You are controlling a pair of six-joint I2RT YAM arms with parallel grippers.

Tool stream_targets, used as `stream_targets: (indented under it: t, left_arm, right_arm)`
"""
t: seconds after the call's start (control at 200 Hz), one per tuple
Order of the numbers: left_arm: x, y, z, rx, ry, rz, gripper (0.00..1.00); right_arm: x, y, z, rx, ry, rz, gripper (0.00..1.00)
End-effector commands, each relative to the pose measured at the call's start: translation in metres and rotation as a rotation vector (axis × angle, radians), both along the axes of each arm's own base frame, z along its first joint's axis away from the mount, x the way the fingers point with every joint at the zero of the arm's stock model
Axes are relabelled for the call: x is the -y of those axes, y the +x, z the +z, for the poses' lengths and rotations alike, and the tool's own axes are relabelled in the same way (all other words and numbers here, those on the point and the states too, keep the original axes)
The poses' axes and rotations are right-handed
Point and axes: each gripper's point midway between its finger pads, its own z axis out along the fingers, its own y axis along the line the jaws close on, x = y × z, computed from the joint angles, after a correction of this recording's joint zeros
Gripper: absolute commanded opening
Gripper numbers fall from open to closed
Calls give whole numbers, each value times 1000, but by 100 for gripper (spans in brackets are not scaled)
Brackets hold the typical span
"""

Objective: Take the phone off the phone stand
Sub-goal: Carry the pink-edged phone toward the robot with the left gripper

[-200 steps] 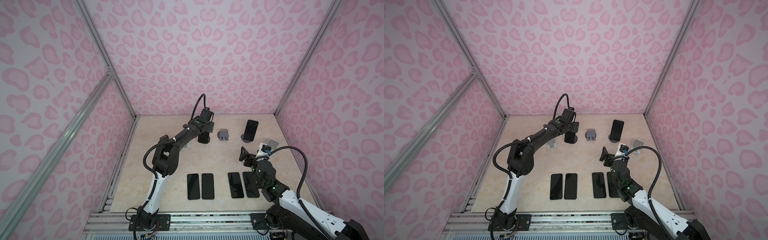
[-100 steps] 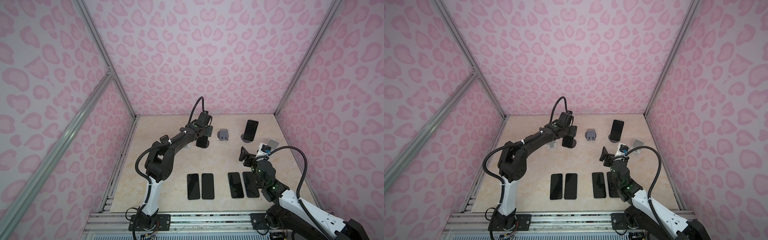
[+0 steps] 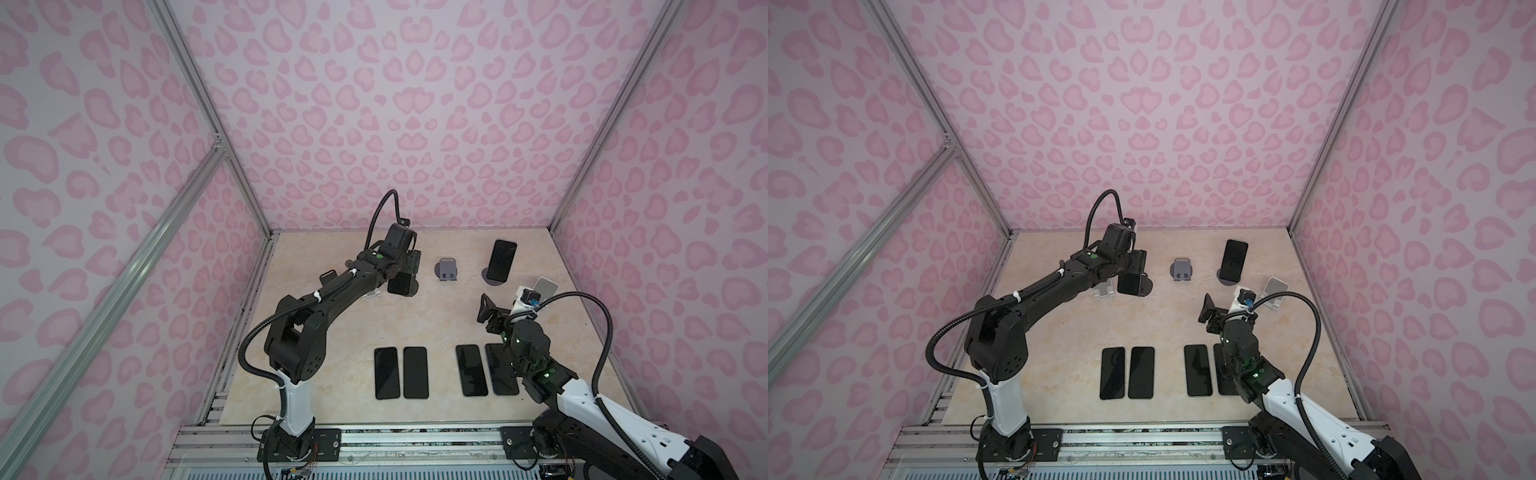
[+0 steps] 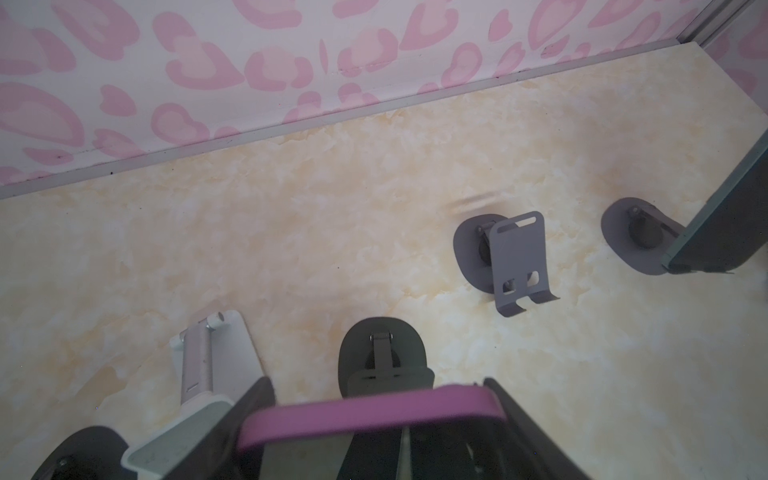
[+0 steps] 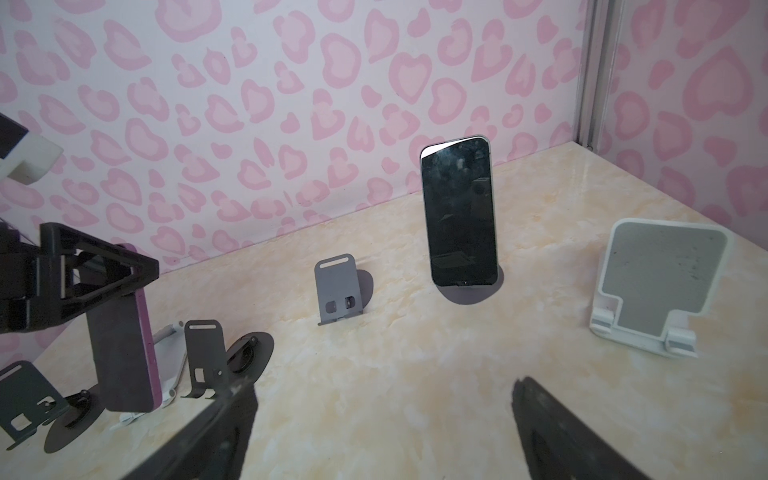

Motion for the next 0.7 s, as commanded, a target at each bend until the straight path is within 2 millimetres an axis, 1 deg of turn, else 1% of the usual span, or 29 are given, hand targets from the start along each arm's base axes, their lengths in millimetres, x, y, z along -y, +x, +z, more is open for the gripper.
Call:
stream_targets:
  t: [0.0,0.205,0.335,0.365,0.375,0.395,0.475,0.695]
  left_arm:
    - [-6,-5,16,43,-24,12,53]
    - [-21,-27,9,21,-22,20,52]
    - [-34,-43,14,27,-25,30,52]
    - [-37,-45,21,39,-30,36,52]
    - [-40,-49,15,26,-21,38,52]
    - [-43,-53,13,20,-16,41,52]
    - [-51,-65,17,23,-26,48,52]
    - [-74,-98,13,0,-43,71,51]
  right_arm:
    - [-1,1,6,19,8,4,98]
    - [-3,3,3,9,3,8,98]
    - [-5,3,2,5,2,14,98]
    - [-5,4,2,4,3,16,98]
    - [-5,3,2,3,3,16,98]
    - [-5,3,3,5,5,17,98]
    - [-5,3,1,3,1,16,98]
    - [-9,4,1,-1,-1,36,98]
